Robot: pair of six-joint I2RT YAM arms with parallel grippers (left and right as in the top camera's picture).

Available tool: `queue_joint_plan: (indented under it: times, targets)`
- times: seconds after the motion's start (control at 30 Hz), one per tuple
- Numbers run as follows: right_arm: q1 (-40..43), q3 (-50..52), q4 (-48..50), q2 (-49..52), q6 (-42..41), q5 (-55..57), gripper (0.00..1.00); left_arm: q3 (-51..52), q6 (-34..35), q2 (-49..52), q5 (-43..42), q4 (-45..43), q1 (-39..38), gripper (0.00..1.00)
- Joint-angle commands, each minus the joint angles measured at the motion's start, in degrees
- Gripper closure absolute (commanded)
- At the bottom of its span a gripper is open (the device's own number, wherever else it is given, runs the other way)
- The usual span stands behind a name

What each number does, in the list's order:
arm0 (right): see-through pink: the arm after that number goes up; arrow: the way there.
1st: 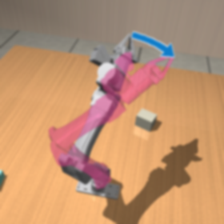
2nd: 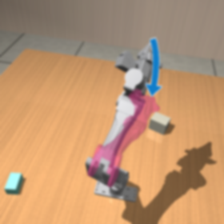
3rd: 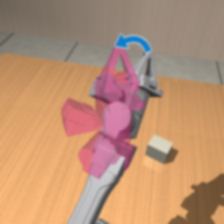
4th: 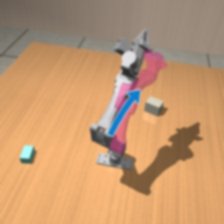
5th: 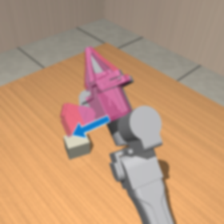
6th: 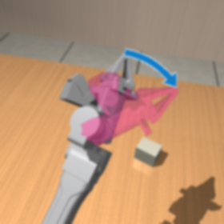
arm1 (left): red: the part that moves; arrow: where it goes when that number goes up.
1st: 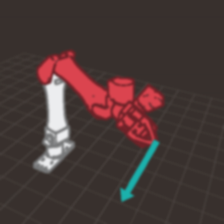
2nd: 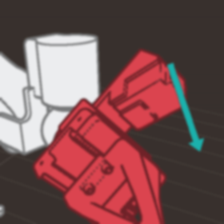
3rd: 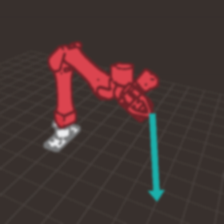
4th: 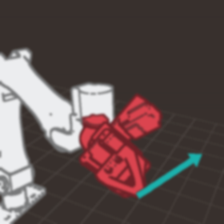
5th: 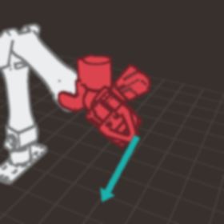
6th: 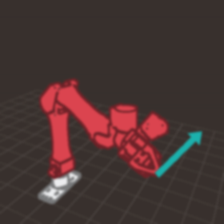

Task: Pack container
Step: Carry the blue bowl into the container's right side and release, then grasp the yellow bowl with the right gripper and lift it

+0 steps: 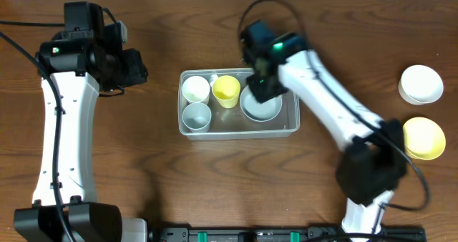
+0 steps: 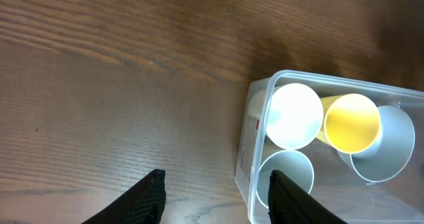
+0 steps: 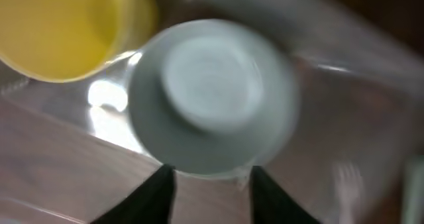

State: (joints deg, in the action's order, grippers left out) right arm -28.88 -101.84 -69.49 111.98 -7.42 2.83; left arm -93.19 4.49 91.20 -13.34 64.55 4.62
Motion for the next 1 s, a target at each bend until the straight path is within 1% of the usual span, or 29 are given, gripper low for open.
queue_joint_plan:
  times: [0.0,0.1,0.2,0.3,0.43,0.53,0.7,0.87,0.97]
  targets:
    - [7.76,-3.50,-0.83,-11.67,-7.61,5.18,0.46,0.46,0.31,0.20,0.50,0.35,0.24,0.49]
    - [17.31,-3.48,-3.45,-17.33,-12.87,5.14,0.45,0.46,0.31,0.20,0.50,0.35,0.24,0.49]
    - [28.70,-3.43,-8.39,-19.67,-18.32,5.05,0.43,0.46,0.31,0.20,0.50,0.33,0.24,0.49]
    - [38.25,-2.64,-11.78,-19.41,-19.34,3.98,0.40,0.46,0.31,0.20,0.50,0.33,0.24,0.49]
    - [47.95,2.56,-11.26,-19.06,-19.30,3.15,0.33,0.46,0.31,0.20,0.50,0.33,0.24,0.49]
    - [52.41,8.57,-8.11,-19.04,-18.97,3.10,0.29,0.46,0.31,0.20,0.50,0.31,0.24,0.49]
    - [56.74,19.96,-0.07,-19.04,-17.77,3.13,0.27,0.46,0.31,0.20,0.50,0.33,0.24,0.49]
    - [58.34,30.84,10.80,-19.04,-15.17,1.11,0.26,0.46,0.31,0.20,0.50,0.33,0.24,0.49]
    - [58.27,35.50,15.85,-19.04,-15.17,1.16,0.25,0.46,0.31,0.20,0.50,0.33,0.24,0.49]
